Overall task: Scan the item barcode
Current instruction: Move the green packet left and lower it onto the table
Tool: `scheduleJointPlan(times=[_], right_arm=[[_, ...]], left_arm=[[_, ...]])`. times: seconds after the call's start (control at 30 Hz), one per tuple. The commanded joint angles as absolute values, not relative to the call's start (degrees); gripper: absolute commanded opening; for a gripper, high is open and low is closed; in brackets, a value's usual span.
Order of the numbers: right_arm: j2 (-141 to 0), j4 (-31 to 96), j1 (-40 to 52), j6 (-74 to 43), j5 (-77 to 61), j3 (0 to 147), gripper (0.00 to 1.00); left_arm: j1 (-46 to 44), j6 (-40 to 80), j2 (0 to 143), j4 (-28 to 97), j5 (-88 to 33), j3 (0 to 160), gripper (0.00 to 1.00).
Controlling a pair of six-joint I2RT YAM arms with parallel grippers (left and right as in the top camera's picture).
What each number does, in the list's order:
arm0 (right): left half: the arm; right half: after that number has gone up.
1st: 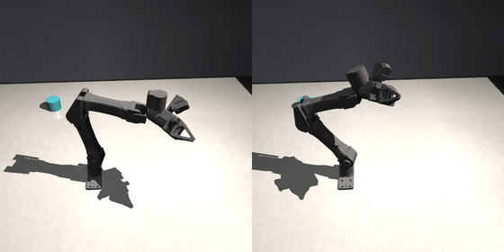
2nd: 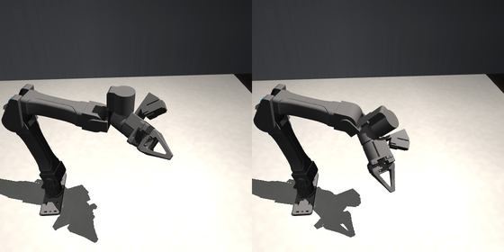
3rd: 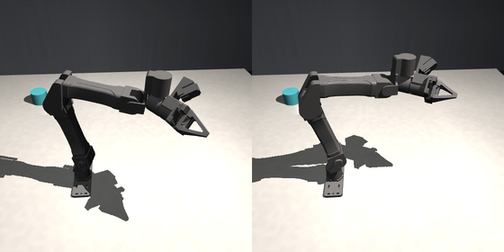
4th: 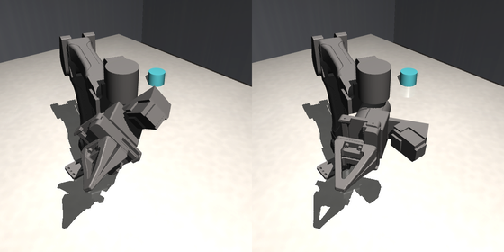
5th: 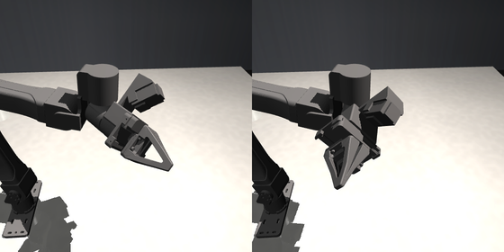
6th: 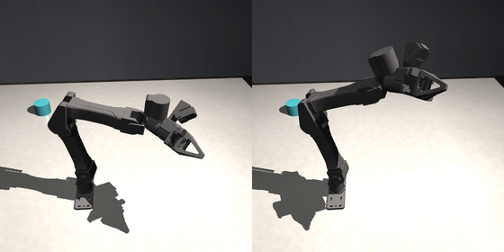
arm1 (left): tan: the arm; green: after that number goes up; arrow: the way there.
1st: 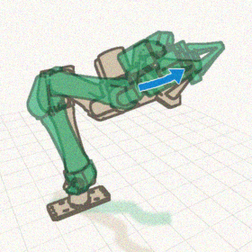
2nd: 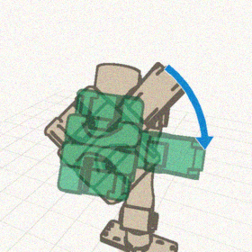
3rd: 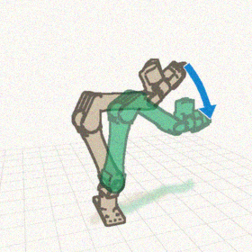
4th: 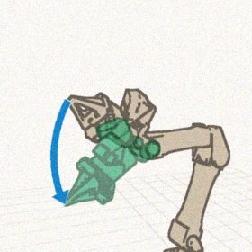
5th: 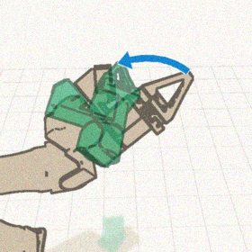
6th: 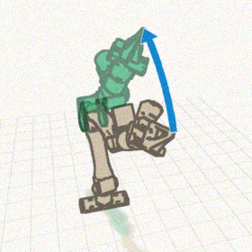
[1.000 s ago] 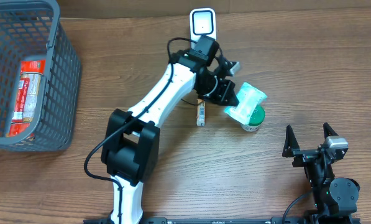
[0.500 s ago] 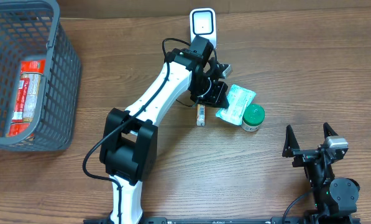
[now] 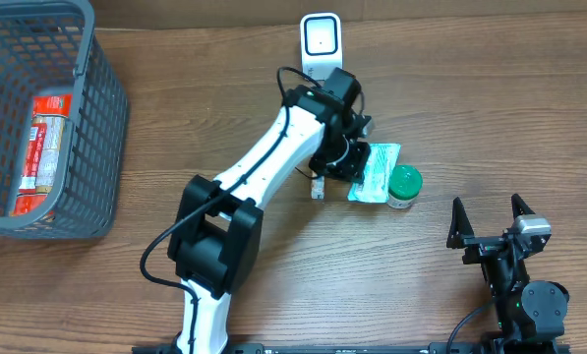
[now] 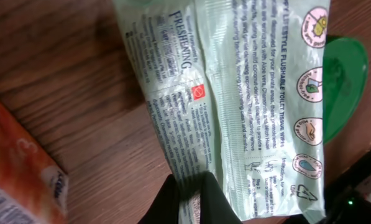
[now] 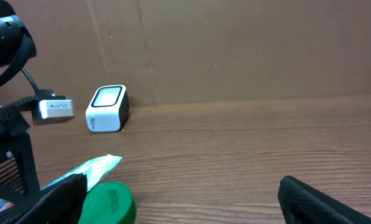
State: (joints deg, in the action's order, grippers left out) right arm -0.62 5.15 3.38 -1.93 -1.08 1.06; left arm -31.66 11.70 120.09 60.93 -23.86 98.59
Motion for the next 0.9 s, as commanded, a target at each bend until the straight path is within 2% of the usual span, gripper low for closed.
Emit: scheduleJointPlan(times=[0.0, 0.3, 0.87], right_arm=[[-0.19, 4.82, 3.14, -1.87, -0.99, 0.45, 1.0], [-0.19, 4.82, 3.14, -1.85, -0.99, 0.45, 1.0], [-0.19, 4.82, 3.14, -1.85, -0.99, 0.45, 1.0]], left_arm=[[-34.74, 15.44, 117.64, 61.08, -18.9, 97.6, 0.04], [-37.19, 20.43, 117.64, 62.04, -10.09, 97.58, 0.04], [-38.3, 21.06, 117.69, 59.77, -10.07, 97.49, 0.04]])
